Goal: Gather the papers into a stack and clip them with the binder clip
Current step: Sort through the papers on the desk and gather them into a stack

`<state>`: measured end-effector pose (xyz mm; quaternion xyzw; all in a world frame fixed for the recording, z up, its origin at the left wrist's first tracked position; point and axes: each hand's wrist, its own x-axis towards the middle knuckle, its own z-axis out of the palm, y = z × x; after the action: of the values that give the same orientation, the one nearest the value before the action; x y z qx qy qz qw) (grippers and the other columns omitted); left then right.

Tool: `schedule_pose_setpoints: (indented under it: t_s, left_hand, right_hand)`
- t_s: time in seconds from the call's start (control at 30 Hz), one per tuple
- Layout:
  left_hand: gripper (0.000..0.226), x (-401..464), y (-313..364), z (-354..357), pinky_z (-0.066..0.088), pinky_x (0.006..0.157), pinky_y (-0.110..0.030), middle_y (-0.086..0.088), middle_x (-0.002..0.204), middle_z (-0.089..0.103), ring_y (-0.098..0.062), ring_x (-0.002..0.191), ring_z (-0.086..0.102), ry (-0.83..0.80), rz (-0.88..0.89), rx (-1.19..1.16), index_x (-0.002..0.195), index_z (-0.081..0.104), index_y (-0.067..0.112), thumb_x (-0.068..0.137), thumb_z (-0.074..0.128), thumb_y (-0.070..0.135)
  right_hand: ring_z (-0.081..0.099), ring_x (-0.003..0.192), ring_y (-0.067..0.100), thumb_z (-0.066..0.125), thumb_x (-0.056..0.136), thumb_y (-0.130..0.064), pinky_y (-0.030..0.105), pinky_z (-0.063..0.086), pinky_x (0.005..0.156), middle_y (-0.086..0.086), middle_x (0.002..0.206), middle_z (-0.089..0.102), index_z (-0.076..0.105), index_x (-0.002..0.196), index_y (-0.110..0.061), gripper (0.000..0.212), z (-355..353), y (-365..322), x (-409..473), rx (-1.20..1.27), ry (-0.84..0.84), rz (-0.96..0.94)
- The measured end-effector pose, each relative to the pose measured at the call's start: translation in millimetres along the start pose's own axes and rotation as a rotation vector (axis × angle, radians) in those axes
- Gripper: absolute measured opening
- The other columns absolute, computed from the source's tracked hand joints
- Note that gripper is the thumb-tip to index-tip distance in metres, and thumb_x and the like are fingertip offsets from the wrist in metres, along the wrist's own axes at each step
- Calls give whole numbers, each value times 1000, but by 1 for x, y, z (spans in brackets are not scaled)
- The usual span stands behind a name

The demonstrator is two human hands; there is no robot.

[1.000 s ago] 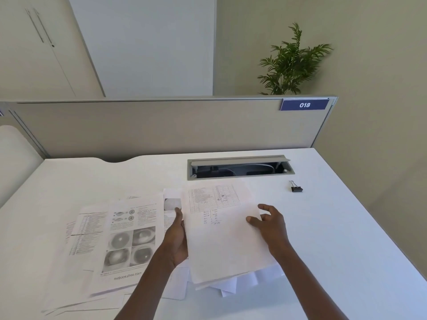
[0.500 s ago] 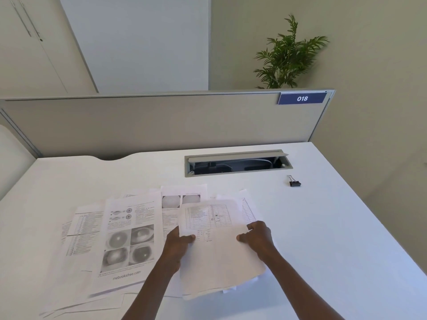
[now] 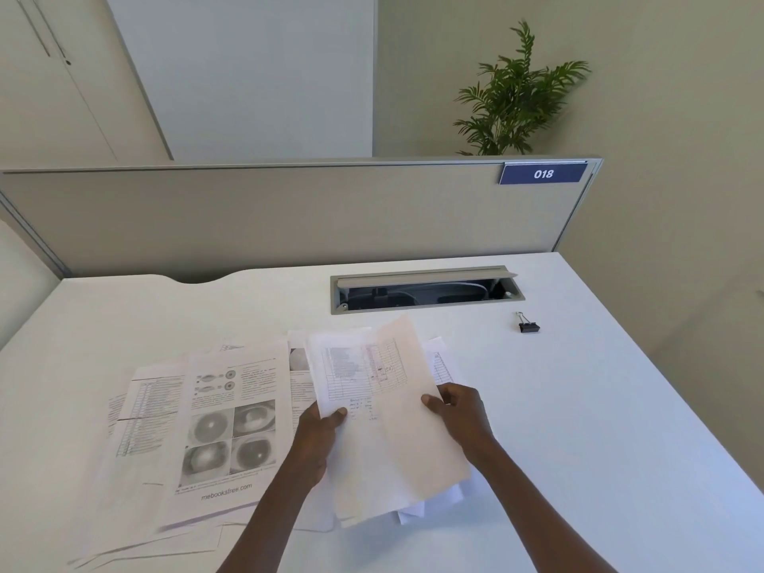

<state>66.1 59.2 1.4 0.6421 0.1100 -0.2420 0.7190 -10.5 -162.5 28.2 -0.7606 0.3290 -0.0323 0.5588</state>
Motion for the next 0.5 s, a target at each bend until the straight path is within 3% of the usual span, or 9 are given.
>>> schedule_pose_setpoints:
  t_s: [0.1,0.17,0.23,0.33,0.5]
  left_hand:
    - [27,1,7,-6,52,87,-39,-7,110,72,-27,97,68,32,-4,-33,115,67,13,95,56,-1]
    - [26,2,11,-14,54,79,-38,-7,106,74,-27,90,69,38,-8,-60,112,68,14,95,56,-1]
    - [26,2,16,-22,55,74,-36,-7,104,75,-26,87,71,30,1,-89,110,68,15,95,55,-1]
    - [29,1,22,-32,57,73,-36,-6,105,77,-23,87,74,-15,37,-123,114,67,14,93,55,-3]
    - [32,-5,29,-33,57,65,-29,9,93,78,-13,83,74,-15,83,-117,113,65,19,94,53,-5]
  right_hand:
    - [60,70,20,66,89,-29,33,51,71,14,84,73,71,80,-2,29,-3,11,8,-69,138,66]
    - [62,95,25,65,91,-34,36,49,86,15,101,72,70,97,-2,33,-9,22,12,-290,208,93]
    - [50,119,33,68,87,-40,38,44,95,16,122,59,59,116,-5,46,-12,33,11,-535,225,134]
    - [44,120,34,74,78,-50,42,47,90,15,123,47,47,118,-6,65,-10,44,5,-780,222,194]
    - [47,120,30,78,75,-50,40,48,90,13,124,50,46,122,-5,72,-4,40,5,-843,234,199]
